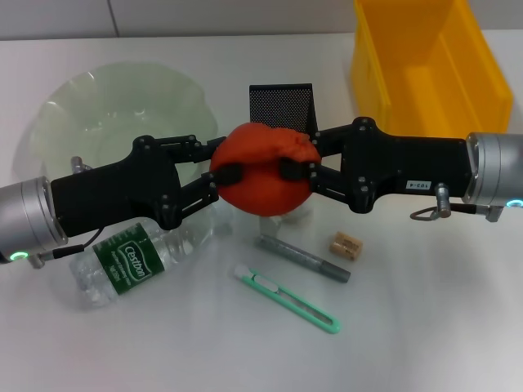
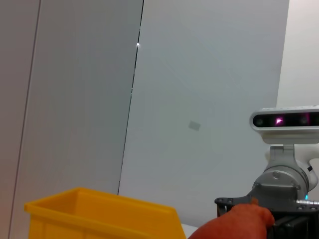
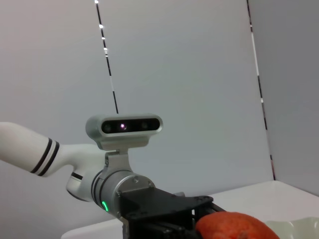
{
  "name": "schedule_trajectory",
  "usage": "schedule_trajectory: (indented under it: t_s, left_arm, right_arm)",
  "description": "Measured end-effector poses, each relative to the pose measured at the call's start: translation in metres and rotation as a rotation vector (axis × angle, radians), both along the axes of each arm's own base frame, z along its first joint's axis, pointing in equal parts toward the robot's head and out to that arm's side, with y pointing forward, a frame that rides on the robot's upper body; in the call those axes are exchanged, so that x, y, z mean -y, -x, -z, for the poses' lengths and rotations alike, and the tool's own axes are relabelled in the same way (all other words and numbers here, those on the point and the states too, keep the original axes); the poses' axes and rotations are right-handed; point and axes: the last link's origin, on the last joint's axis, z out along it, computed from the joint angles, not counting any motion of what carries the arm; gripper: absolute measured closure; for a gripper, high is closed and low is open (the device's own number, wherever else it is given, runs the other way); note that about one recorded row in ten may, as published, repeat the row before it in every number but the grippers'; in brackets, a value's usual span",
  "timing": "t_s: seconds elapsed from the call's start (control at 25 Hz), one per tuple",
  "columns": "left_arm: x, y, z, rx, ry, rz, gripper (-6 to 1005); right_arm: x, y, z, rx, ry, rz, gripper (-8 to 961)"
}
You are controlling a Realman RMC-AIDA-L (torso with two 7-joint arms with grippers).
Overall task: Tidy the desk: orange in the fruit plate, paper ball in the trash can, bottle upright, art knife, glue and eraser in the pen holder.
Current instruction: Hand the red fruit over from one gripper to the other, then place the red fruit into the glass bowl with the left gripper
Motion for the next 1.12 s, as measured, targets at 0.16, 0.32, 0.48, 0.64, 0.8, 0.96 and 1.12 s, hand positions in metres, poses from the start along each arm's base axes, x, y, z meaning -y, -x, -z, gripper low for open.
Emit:
schedule_trajectory:
  t_s: [0.16,0.32,0.48,0.64,0.8,0.96,1.12]
  left_arm:
    - [0.000,0.000,0.000,0.003,-0.001,-0.001,686]
    - [-0.001,0.000,-0.001,0.005,-0.007,-0.005,751]
    - [-0.004,0.002,-0.006,0.022,-0.041,-0.026,795]
    - [-0.006,0.005,-0.012,0.039,-0.081,-0.050,818]
    - [-0.012,0.016,-0.025,0.083,-0.188,-0.139,841]
    - [-0.018,0.024,-0.030,0.103,-0.263,-0.224,871]
    - [-0.032,0.044,-0.030,0.093,-0.352,-0.397,924]
  right_arm:
    - [-0.001,0.000,0.001,0.001,0.002,0.008,805]
    - [-0.001,0.000,0.001,-0.001,0.000,0.009,722]
    - [-0.001,0.000,0.000,-0.015,-0.018,0.012,548]
    - [-0.001,-0.003,-0.001,-0.015,-0.034,0.019,366]
    - [0.002,-0.011,-0.002,-0.018,-0.067,0.043,238]
    - [0.005,-0.020,-0.003,-0.020,-0.108,0.067,211]
    - [0.008,-0.025,0.000,-0.021,-0.114,0.087,212]
